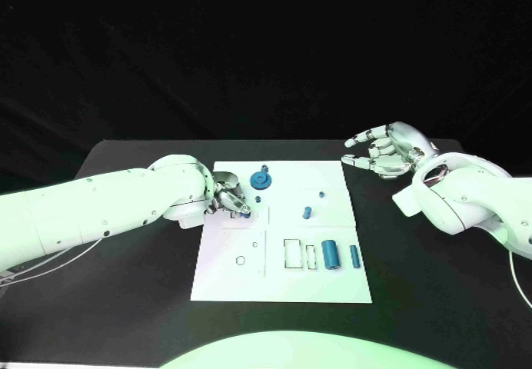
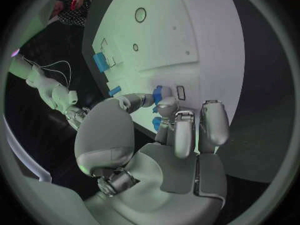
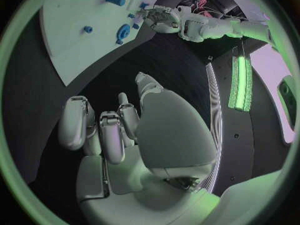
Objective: Assemble the parts on the task board
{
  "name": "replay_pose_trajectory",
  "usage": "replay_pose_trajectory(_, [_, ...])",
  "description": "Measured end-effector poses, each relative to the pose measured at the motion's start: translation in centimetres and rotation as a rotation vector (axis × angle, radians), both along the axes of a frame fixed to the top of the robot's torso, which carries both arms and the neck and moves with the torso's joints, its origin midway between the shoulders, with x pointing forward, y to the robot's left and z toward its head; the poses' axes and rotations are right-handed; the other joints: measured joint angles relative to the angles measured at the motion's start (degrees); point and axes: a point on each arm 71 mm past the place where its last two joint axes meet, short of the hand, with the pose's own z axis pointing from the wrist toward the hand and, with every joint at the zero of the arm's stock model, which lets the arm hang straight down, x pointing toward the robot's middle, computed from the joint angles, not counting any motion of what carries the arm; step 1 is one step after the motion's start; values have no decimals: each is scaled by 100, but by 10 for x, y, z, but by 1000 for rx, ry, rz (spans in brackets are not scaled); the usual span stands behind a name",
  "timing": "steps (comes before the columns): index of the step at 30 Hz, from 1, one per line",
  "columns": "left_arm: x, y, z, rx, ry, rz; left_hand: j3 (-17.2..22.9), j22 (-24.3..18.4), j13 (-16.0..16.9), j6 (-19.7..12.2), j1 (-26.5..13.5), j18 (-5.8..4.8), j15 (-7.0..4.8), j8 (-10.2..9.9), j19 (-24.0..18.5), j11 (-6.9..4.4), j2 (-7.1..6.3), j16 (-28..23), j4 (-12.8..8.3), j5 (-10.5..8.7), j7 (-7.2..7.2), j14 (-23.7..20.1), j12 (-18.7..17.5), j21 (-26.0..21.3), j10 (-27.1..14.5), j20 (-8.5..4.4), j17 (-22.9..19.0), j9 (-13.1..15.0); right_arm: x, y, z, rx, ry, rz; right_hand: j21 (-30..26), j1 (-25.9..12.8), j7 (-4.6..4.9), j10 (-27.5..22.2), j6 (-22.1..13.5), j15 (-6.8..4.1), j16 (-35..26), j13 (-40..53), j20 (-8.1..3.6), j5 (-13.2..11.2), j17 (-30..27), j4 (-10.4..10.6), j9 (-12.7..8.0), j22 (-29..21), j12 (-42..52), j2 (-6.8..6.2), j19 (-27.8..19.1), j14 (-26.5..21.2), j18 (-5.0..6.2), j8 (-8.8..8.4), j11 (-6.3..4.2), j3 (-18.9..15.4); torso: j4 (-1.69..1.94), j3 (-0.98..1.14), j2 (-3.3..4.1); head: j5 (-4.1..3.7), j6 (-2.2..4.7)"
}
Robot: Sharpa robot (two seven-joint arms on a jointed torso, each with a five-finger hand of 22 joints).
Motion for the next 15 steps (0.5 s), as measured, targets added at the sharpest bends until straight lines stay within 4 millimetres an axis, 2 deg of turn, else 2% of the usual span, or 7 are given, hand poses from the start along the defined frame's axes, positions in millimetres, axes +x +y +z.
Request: replay_pose_trajectory(15, [2, -2, 0, 11, 17, -19, -16, 27, 20, 1, 0, 0, 0, 4, 17, 1, 0, 0, -16, 33, -1, 0, 0, 23, 0, -17, 0, -2, 0, 0, 0, 0, 1, 1, 0, 0, 0, 0, 0, 0, 0, 0, 0, 0, 4, 0, 0, -1, 0, 0, 0, 0, 0, 0, 0, 0, 12, 2, -2, -12, -18])
